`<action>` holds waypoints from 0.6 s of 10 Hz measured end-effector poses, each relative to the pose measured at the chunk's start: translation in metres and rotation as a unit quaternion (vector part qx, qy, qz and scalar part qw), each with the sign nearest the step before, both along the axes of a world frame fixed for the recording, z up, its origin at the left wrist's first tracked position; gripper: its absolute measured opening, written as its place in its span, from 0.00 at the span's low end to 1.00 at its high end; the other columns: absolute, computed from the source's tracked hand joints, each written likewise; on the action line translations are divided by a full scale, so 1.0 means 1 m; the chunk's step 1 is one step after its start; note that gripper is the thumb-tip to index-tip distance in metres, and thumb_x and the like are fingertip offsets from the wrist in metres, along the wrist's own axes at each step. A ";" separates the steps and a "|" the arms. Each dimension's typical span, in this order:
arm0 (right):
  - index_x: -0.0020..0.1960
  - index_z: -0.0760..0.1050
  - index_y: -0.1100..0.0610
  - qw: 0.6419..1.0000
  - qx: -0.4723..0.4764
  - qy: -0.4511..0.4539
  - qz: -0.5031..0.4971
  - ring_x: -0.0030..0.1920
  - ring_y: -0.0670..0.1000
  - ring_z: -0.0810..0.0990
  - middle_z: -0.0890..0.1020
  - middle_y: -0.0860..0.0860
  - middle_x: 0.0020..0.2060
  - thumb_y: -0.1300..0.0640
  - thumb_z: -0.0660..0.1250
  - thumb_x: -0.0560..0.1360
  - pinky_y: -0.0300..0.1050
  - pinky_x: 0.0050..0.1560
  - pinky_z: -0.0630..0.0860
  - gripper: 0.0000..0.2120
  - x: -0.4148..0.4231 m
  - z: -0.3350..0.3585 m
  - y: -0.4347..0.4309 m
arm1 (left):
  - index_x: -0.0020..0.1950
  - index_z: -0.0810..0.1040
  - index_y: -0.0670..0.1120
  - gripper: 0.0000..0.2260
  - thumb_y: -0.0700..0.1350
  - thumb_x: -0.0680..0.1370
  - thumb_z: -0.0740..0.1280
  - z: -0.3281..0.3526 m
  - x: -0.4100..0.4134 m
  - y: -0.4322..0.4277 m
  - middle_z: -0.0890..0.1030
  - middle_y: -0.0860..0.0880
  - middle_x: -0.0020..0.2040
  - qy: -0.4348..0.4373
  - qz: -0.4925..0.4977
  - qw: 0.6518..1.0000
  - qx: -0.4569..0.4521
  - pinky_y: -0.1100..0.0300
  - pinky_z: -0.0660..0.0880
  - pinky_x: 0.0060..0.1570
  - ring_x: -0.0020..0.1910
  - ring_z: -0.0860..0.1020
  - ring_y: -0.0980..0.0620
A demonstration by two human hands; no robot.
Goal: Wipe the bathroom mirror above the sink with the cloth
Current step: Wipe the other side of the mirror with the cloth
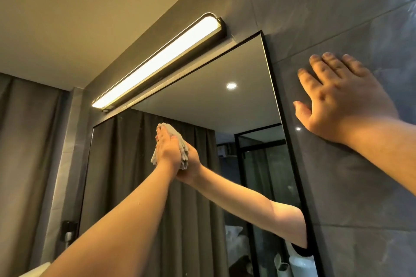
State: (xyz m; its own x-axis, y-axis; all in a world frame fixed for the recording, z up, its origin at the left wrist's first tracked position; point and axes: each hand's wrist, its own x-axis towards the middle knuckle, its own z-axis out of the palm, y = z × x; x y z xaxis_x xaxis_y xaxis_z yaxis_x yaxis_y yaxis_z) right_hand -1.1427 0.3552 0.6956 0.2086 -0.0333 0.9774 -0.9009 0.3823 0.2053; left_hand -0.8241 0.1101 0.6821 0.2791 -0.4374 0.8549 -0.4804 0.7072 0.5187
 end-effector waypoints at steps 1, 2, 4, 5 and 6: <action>0.71 0.70 0.63 1.000 -0.002 0.002 -0.002 0.73 0.65 0.67 0.70 0.66 0.71 0.40 0.50 0.73 0.62 0.73 0.60 0.36 0.001 0.000 -0.001 | 0.79 0.44 0.46 0.25 0.43 0.84 0.49 -0.011 0.003 -0.004 0.45 0.51 0.80 0.028 0.001 0.999 0.028 0.59 0.43 0.76 0.78 0.46 0.55; 0.71 0.70 0.64 1.000 -0.010 0.003 0.001 0.72 0.66 0.67 0.70 0.67 0.70 0.41 0.51 0.73 0.63 0.72 0.61 0.36 0.000 0.001 0.000 | 0.80 0.43 0.45 0.24 0.46 0.84 0.45 0.006 0.001 0.001 0.46 0.51 0.80 0.052 0.003 0.996 0.067 0.57 0.44 0.76 0.78 0.47 0.53; 0.71 0.70 0.63 1.000 -0.005 0.006 -0.010 0.72 0.66 0.67 0.70 0.66 0.71 0.40 0.51 0.73 0.63 0.72 0.61 0.36 0.001 0.002 -0.002 | 0.79 0.47 0.42 0.25 0.47 0.83 0.47 0.060 -0.024 0.030 0.53 0.45 0.79 0.000 -0.003 1.000 0.009 0.50 0.52 0.76 0.77 0.54 0.47; 0.71 0.70 0.63 1.000 -0.004 0.006 -0.008 0.72 0.65 0.67 0.69 0.66 0.71 0.40 0.51 0.73 0.63 0.72 0.61 0.36 0.000 0.003 -0.001 | 0.79 0.47 0.41 0.25 0.46 0.83 0.48 0.068 -0.053 0.044 0.50 0.46 0.80 -0.074 -0.008 0.994 -0.075 0.53 0.47 0.77 0.78 0.50 0.48; 0.71 0.70 0.63 1.000 -0.008 0.005 -0.006 0.72 0.65 0.67 0.69 0.66 0.71 0.40 0.51 0.73 0.63 0.72 0.60 0.36 -0.001 0.002 -0.002 | 0.78 0.53 0.40 0.26 0.49 0.81 0.48 0.060 -0.070 0.054 0.54 0.45 0.79 -0.126 0.008 0.979 -0.158 0.55 0.47 0.75 0.78 0.51 0.48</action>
State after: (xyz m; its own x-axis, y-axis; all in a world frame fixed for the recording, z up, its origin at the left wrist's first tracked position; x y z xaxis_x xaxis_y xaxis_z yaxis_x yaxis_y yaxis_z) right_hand -1.1434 0.3531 0.6971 0.2181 -0.0202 0.9757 -0.8945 0.3955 0.2082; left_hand -0.8942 0.1645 0.7422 0.0464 -0.1371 0.9895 -0.5782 0.8040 0.1385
